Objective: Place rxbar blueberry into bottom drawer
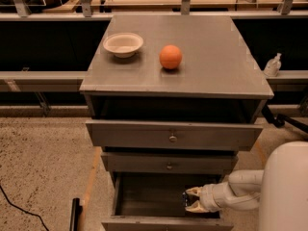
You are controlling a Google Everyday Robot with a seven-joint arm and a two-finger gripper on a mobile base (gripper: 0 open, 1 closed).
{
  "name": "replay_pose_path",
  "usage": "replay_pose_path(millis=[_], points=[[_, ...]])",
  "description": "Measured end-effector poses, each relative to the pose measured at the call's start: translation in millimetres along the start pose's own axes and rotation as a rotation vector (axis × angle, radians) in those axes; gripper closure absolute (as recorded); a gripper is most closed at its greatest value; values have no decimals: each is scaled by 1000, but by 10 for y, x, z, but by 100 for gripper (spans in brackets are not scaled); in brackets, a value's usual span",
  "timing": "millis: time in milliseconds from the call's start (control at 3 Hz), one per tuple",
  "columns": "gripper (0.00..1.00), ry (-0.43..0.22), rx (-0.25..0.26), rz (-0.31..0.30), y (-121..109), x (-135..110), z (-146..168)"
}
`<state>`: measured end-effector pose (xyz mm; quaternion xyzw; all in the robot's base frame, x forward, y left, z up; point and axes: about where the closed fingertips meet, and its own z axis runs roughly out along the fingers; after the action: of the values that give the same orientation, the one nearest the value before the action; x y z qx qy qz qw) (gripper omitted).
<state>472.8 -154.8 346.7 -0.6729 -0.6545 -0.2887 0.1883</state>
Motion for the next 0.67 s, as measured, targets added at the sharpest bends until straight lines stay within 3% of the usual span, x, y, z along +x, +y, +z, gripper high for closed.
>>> replay_pose_path(millis=[333,667], points=[[98,-39,-50,11,64,-363,424],[77,-14,-58,-29,239,-484,705]])
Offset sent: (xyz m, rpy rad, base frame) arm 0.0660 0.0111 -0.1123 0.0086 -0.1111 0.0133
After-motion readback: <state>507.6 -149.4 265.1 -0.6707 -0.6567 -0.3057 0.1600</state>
